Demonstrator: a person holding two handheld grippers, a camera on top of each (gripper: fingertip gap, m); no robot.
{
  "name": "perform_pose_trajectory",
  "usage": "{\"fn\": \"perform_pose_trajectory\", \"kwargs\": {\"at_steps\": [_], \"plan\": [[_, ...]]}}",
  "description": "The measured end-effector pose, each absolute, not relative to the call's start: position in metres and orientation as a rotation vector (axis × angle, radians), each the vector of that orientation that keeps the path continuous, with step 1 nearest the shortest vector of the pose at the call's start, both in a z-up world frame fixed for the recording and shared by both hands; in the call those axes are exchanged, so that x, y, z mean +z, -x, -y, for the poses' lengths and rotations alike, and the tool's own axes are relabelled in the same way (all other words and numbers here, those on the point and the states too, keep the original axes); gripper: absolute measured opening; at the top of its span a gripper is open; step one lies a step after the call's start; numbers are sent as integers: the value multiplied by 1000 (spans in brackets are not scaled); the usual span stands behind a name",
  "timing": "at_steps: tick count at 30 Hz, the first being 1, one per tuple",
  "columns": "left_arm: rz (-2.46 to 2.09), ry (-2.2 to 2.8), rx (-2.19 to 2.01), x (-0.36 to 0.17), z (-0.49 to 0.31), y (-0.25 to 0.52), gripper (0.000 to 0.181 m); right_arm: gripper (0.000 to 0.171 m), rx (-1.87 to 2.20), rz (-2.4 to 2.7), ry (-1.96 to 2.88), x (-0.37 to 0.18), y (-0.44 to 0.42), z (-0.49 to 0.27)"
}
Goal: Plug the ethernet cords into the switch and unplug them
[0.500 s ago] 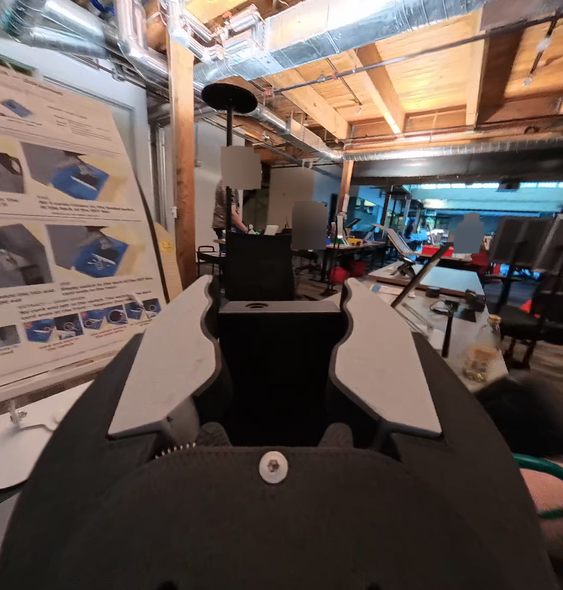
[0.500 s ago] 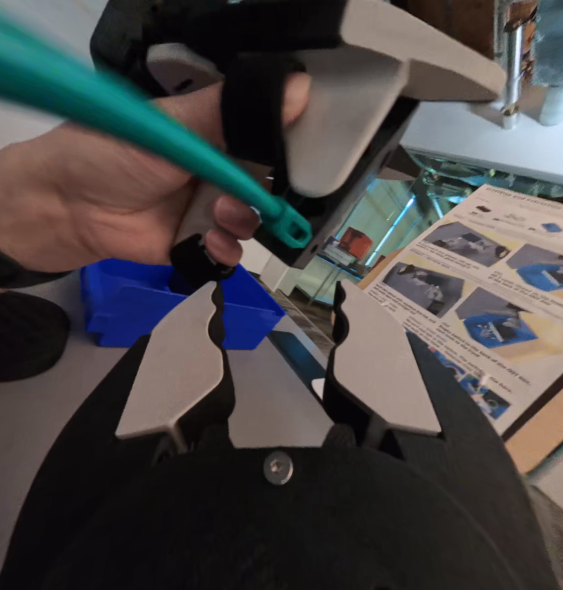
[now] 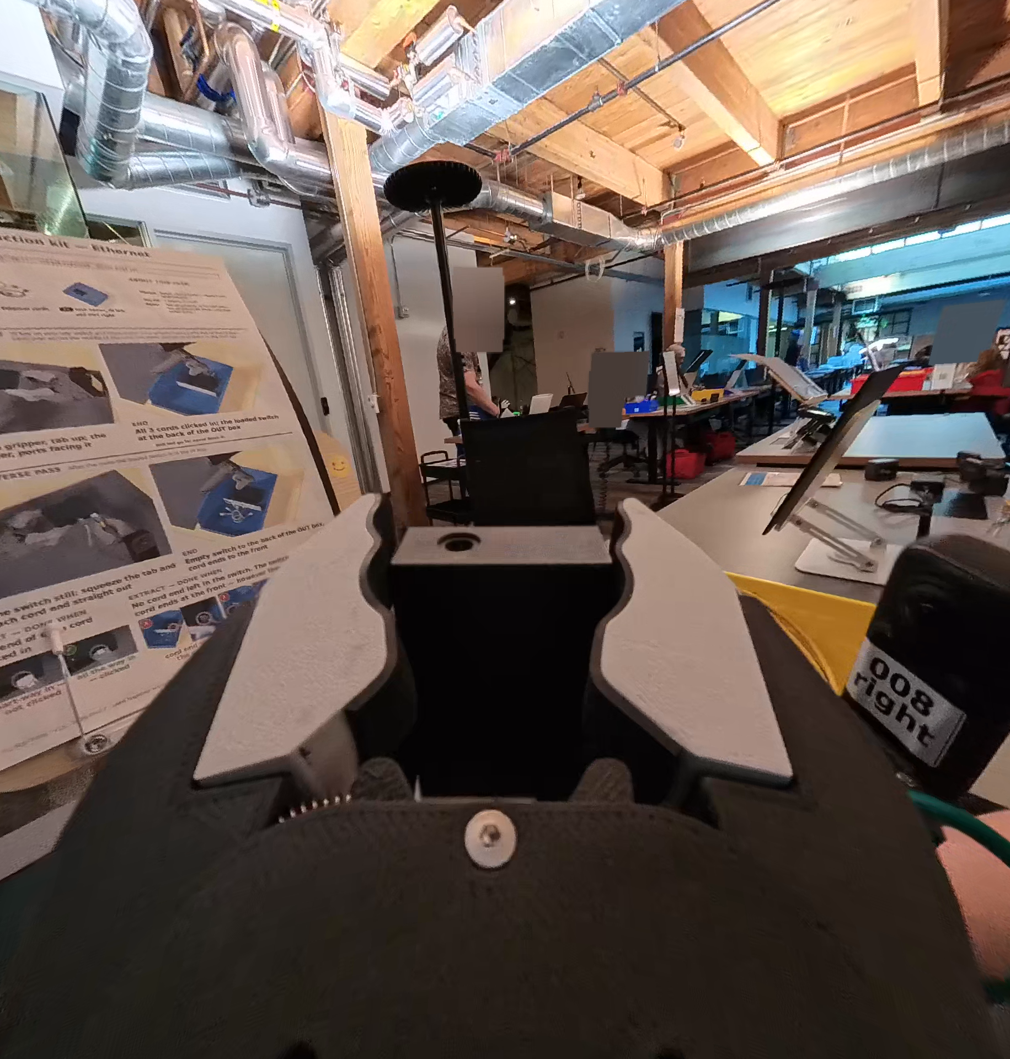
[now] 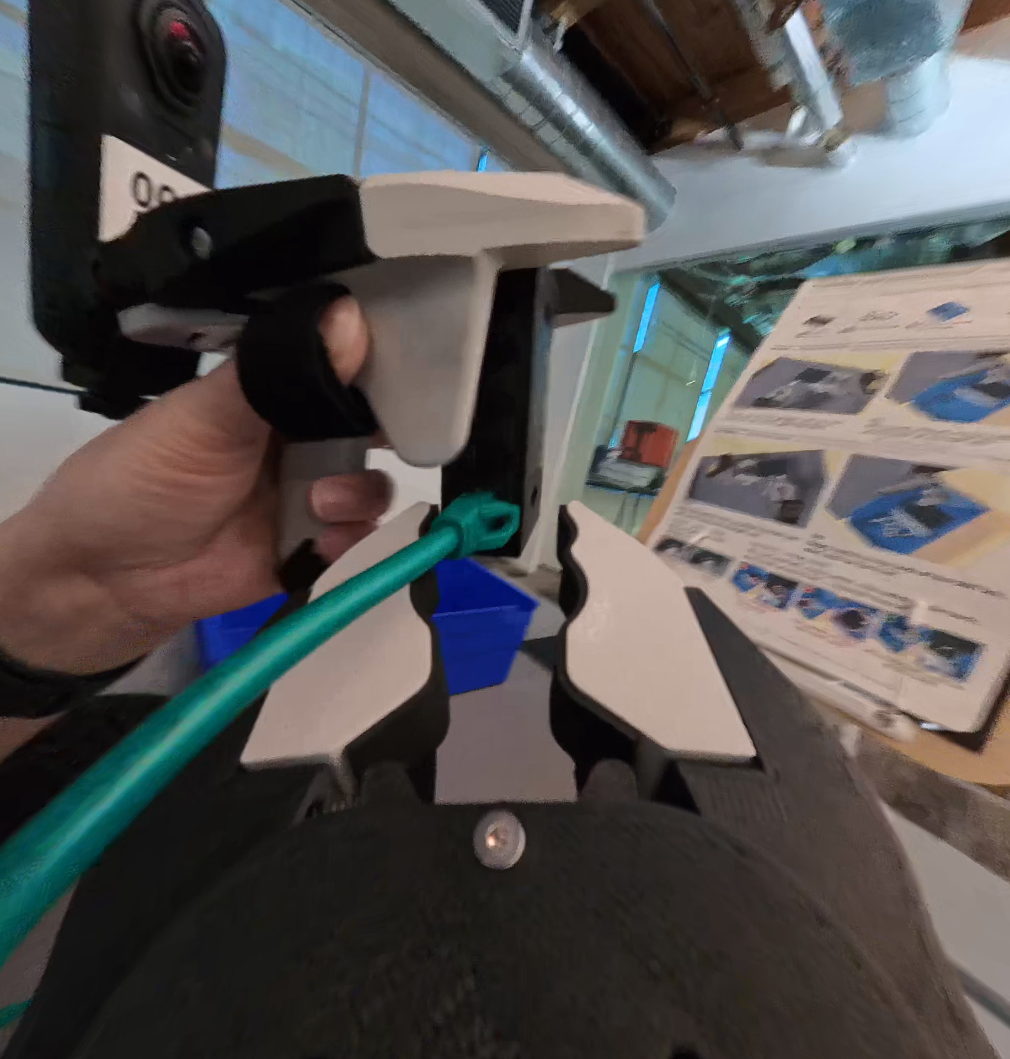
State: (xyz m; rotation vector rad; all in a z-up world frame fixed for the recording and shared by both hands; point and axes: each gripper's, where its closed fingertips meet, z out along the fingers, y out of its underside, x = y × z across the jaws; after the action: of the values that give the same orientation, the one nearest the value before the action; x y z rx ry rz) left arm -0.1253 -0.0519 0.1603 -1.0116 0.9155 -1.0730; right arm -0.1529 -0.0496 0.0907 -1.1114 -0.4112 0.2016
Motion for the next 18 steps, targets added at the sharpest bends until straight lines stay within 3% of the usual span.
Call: {"fn": "perform_pose_trajectory", "kwargs": {"at_steps": [2,6,14,18], "plan": [[-926,1021,-1131,162,56,126,71,29,106,397,1040,99,138,54],[-1073,1027,-1129,154,64,120,71,30,-66,589,992,100,137,57],[-1397,672,-525,132,60,136,73,28,-281,1035,1224,89,107,60],[-1585,576,-319,97,73,127,65,28,-412,1212,1309,70,105,64]]}}
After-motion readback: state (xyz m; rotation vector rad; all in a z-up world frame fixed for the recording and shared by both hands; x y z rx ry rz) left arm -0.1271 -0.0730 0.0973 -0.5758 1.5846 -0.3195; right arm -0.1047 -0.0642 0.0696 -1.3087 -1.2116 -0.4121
